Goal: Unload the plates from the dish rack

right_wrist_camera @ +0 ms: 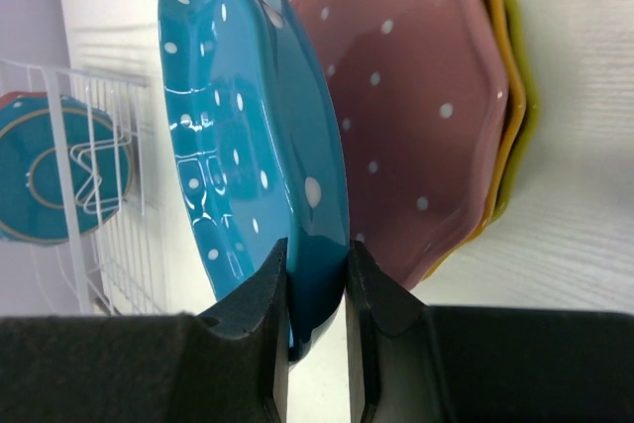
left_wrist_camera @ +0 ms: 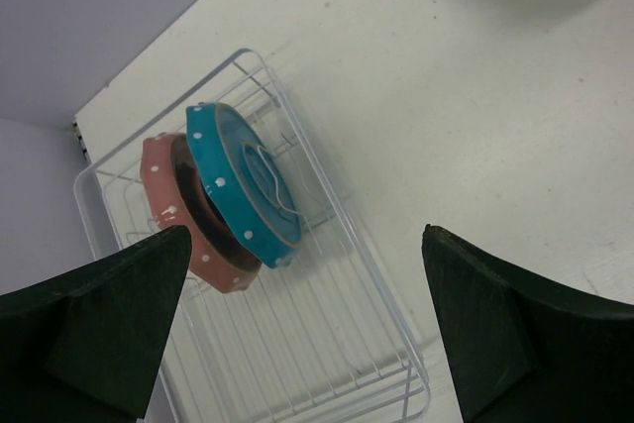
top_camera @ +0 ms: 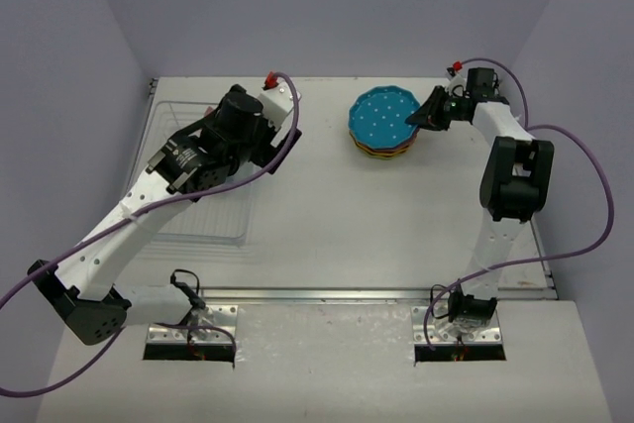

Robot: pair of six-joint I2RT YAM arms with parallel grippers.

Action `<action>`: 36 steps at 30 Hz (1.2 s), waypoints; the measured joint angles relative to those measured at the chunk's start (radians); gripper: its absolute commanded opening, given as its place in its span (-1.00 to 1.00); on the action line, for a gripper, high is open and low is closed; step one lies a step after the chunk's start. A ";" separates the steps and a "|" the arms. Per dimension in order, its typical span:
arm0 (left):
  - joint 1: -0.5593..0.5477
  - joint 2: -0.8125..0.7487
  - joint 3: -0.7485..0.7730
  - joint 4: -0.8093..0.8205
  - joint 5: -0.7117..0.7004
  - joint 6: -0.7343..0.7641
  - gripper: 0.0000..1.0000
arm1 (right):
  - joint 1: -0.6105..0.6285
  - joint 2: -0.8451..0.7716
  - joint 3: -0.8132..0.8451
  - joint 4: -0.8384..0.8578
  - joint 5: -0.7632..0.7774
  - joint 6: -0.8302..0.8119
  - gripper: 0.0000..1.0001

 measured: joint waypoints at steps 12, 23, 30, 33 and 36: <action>0.046 -0.070 -0.034 -0.023 0.029 -0.032 1.00 | 0.000 0.104 0.055 0.035 0.063 0.020 -0.35; 0.085 -0.081 -0.054 -0.032 0.032 -0.036 1.00 | 0.013 0.086 0.127 0.021 0.105 0.007 0.62; 0.188 -0.088 -0.046 -0.037 0.022 -0.072 1.00 | 0.026 -0.050 0.153 -0.016 0.280 -0.081 0.72; 0.293 -0.074 -0.017 -0.058 0.068 -0.111 0.88 | 0.032 -0.139 0.152 -0.018 0.354 -0.131 0.72; 0.452 -0.035 0.017 -0.074 0.171 -0.160 0.61 | 0.034 -0.232 0.124 -0.010 0.368 -0.172 0.72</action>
